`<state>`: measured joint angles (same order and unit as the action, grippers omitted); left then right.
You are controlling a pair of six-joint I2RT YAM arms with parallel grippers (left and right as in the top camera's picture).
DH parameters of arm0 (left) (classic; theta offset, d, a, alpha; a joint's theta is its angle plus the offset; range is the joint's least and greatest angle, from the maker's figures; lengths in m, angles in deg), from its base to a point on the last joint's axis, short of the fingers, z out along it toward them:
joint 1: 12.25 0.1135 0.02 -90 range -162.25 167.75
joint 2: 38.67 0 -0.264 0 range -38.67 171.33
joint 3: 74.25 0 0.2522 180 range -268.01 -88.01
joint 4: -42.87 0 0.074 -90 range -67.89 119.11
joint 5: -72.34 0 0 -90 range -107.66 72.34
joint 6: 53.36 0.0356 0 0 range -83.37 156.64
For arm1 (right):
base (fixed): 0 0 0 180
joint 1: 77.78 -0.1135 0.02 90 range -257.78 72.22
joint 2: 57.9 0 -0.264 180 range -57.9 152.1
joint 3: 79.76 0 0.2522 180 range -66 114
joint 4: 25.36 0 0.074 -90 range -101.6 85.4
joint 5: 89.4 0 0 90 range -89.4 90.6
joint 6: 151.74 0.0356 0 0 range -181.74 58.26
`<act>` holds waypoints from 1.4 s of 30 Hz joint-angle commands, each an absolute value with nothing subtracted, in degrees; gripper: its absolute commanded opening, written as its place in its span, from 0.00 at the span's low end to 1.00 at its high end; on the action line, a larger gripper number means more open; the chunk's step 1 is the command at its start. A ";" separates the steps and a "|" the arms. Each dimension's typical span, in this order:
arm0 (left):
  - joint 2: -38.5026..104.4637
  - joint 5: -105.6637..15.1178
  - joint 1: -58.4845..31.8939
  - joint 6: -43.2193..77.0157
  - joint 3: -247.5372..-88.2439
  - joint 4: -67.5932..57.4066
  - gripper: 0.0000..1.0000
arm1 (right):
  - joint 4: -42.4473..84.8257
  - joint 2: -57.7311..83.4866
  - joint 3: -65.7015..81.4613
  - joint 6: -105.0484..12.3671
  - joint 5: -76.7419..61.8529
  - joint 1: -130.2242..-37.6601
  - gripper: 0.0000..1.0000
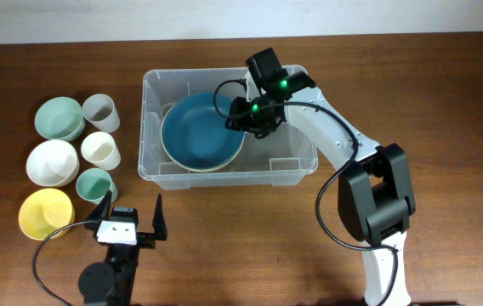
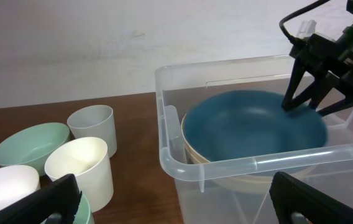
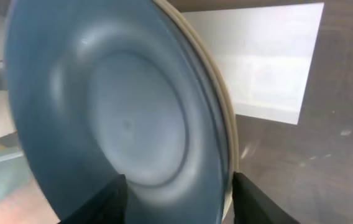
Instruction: Pack container
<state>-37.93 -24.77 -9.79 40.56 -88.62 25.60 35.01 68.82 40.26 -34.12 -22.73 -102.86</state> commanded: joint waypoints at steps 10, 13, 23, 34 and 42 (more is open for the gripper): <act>-38.15 -25.21 -9.35 41.48 -88.53 25.19 0.99 | 35.12 69.13 42.10 -34.49 -19.67 -103.10 0.50; -38.15 -25.21 -9.35 41.48 -88.53 25.19 0.99 | 36.35 69.13 44.39 -36.24 -19.45 -103.08 0.50; -38.15 -25.21 -9.35 41.48 -88.53 25.19 0.99 | 61.57 69.10 74.69 -40.55 -6.78 -100.06 0.70; -38.15 -25.21 -9.35 41.48 -88.55 25.19 0.99 | 85.74 67.66 101.00 -42.82 1.55 -86.40 0.99; -38.15 -25.21 -9.35 41.48 -88.55 25.19 0.99 | 85.74 61.61 91.87 -45.93 -2.12 -76.35 0.99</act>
<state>-37.93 -24.75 -9.79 40.56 -88.62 25.60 85.31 67.01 97.64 -43.48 -0.77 -79.30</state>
